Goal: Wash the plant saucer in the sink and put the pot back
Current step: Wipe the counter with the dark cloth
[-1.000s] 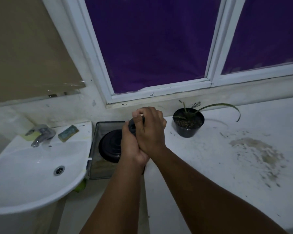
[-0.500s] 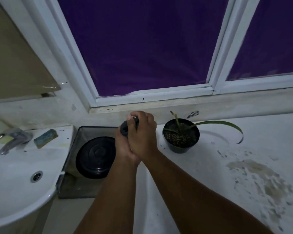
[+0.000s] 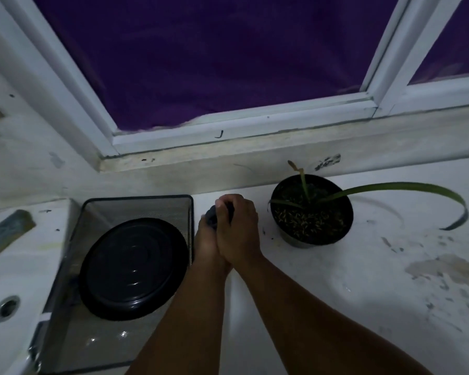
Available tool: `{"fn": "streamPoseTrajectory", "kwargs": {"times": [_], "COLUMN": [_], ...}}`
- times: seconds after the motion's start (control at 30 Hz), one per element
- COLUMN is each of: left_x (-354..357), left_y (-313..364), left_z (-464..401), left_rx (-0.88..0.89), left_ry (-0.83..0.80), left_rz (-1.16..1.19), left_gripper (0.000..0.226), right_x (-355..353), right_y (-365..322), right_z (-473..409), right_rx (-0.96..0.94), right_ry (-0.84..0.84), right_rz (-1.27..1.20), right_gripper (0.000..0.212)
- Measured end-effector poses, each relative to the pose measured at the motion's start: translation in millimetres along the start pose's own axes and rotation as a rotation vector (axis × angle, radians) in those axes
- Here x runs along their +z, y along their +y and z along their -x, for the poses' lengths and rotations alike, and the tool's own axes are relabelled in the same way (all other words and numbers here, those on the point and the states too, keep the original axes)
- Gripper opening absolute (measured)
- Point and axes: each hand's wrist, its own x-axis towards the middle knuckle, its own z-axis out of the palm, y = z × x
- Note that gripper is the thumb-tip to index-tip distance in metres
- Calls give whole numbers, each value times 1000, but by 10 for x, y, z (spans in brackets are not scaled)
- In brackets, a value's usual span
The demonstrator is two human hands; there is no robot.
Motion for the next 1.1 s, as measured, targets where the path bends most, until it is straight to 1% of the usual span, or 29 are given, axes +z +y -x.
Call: {"fn": "streamPoseTrajectory", "kwargs": {"times": [0.03,0.1,0.13,0.17,0.2,0.23,0.3,0.33,0.37,0.43,0.47,0.53,0.63,0.7,0.77,0.8,0.87,1.03,1.1], "left_x": [-14,-53,-70,-82,-59,-61,-40,-16,-20,-5,4,-16,-93,-145,-188,-208,-237,-295,-303], "left_y": [6,3,15,31,51,61,74,71,58,42,45,21,-46,-73,-75,-72,-71,-107,-99], "left_z": [-21,-150,-193,-250,-244,-284,-296,-275,-314,-322,-322,-353,-399,-449,-511,-540,-563,-622,-634], "left_rx": [-9,22,47,38,36,18,24,33,44,72,104,228,494,615,702,730,750,806,801], "left_ry": [-25,10,31,26,42,17,-28,-47,-53,-10,44,115,86,88,111,124,118,116,129], "left_rz": [49,5,-21,-20,-32,3,45,38,21,-51,-139,-342,-596,-701,-772,-798,-809,-838,-866], "left_gripper": [46,58,62,63,62,58,41,37,36,38,38,35,32,28,26,25,29,31,32], "right_x": [43,117,148,171,191,205,221,221,217,200,192,175,176,193,210,217,230,259,270], "right_y": [48,118,139,153,170,179,194,197,199,205,222,279,411,487,551,577,618,686,696], "right_z": [-21,-49,-61,-74,-89,-104,-144,-168,-191,-225,-232,-222,-219,-233,-240,-239,-227,-203,-211], "right_rx": [7,16,19,19,16,13,11,9,10,29,39,52,31,13,-14,-30,-59,-87,-86], "right_ry": [8,20,25,34,50,69,104,119,128,122,112,101,100,106,112,109,93,78,88], "right_rz": [-6,-28,-37,-40,-40,-42,-49,-51,-56,-83,-93,-85,-46,-24,9,27,60,130,136], "right_gripper": [17,16,15,15,15,15,16,16,16,14,14,12,16,23,36,41,45,46,46]}}
